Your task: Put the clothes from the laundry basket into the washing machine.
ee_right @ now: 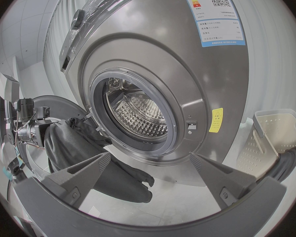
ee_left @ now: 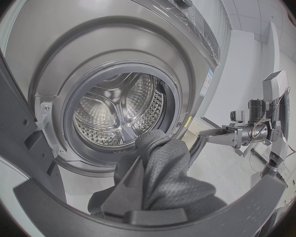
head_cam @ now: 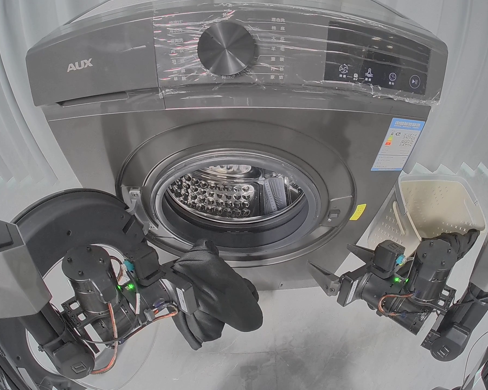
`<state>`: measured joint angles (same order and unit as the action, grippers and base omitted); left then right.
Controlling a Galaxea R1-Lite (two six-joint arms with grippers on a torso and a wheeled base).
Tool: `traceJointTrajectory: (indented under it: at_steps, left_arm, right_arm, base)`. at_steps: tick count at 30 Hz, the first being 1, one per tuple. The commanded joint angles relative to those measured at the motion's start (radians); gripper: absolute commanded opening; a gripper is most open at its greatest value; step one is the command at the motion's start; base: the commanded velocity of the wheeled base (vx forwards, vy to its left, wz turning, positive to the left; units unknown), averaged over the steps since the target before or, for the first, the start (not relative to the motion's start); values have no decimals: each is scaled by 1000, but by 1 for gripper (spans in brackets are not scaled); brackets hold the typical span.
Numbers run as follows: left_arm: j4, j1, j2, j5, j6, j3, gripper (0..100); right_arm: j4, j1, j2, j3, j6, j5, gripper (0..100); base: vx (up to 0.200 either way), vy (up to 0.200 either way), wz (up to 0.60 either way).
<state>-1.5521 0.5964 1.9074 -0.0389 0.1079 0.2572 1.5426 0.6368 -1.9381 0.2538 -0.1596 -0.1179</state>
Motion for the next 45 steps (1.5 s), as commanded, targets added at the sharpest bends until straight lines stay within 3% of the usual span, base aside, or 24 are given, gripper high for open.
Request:
traceJointTrajectory:
  at_steps: [1, 15, 20, 25, 33, 41, 45]
  left_arm:
    - [-2, 14, 5, 5, 1, -1, 0]
    - [0, 54, 13, 21, 0, 0, 0]
    - [1, 74, 33, 21, -4, 63, 0]
    - [1, 79, 162, 5, -17, 244, 0]
    - [0, 39, 404, -7, 10, 574, 0]
    - [27, 17, 498, 10, 18, 711, 0]
    - [124, -18, 502, 8, 18, 754, 0]
  right_arm:
    - [1, 4, 2, -4, 0, 0, 100]
    - [1, 7, -2, -4, 0, 0, 100]
    - [1, 32, 1, 1, 2, -5, 100]
    - [1, 32, 1, -4, 2, -2, 100]
    - [-1, 41, 5, -10, 2, -2, 100]
    - [1, 53, 5, -8, 3, -5, 100]
    - [1, 53, 7, -5, 5, -5, 100]
  base:
    - [0, 0, 0]
    - [43, 0, 0]
    - [0, 0, 0]
    - [0, 0, 0]
    - [0, 0, 0]
    - [0, 0, 0]
    - [0, 0, 0]
